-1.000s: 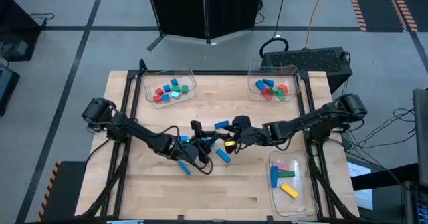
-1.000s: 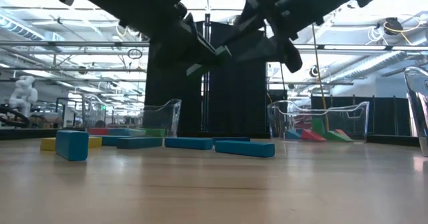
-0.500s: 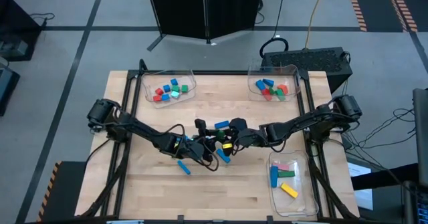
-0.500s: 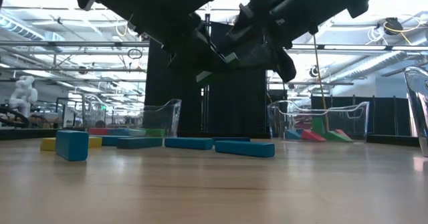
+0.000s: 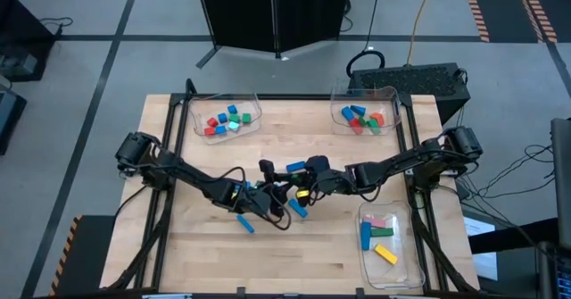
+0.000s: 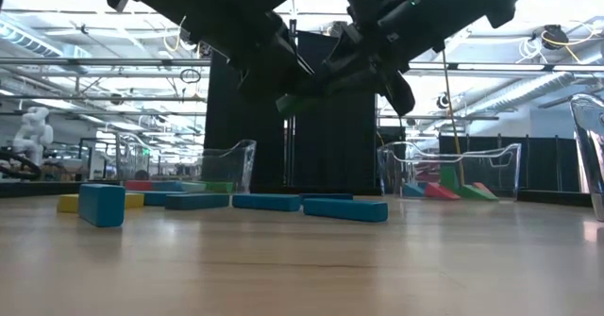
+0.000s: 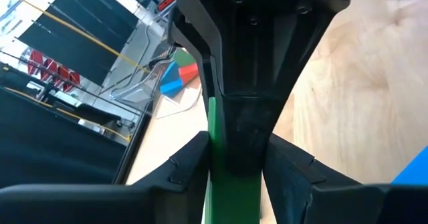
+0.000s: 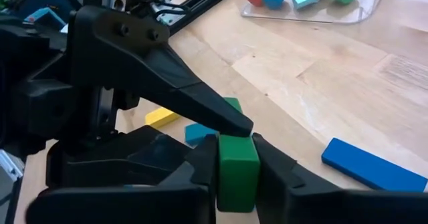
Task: Sort blocks by size
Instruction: Put the green rectangular block into the bottom right transparent bin
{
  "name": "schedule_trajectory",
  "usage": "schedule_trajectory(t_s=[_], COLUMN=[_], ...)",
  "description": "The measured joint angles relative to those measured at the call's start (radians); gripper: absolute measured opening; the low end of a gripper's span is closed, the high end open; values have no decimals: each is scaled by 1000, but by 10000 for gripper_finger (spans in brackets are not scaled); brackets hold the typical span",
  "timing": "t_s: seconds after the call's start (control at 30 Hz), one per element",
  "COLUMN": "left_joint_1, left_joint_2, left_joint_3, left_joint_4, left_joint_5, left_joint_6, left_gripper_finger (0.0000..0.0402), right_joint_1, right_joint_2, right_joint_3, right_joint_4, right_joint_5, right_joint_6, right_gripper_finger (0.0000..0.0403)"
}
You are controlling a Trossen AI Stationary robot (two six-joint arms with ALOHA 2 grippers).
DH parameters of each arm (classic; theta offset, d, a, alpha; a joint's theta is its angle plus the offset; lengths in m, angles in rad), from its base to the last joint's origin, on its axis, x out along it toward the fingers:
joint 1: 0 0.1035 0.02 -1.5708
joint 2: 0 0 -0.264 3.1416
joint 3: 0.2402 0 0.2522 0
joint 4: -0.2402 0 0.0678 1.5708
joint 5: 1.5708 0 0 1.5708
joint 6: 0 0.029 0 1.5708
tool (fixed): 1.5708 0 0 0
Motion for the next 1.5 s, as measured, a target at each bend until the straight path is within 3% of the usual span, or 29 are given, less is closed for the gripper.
schedule_trajectory(t_s=[0.33,0.63,0.87,1.23,1.5], left_joint_1=[-18,-17,-39,-74,-75], left_joint_2=[-16,-41,-45,-53,-53], left_joint_3=[1,-3,-3,-3,-3], left_joint_4=[-17,-167,-232,-411,-596], left_joint_5=[-22,-27,-21,-69,-132], left_joint_6=[-97,-234,-318,-469,-619], left_gripper_finger=[133,134,134,135,135], right_joint_1=[17,89,165,343,486], right_joint_2=[-81,-235,-363,-541,-592], right_joint_3=[-1,-1,0,0,0], right_joint_4=[-100,-358,-571,-922,-1049], right_joint_5=[16,131,151,147,33], right_joint_6=[-44,6,76,301,455], right_gripper_finger=[48,47,47,50,50])
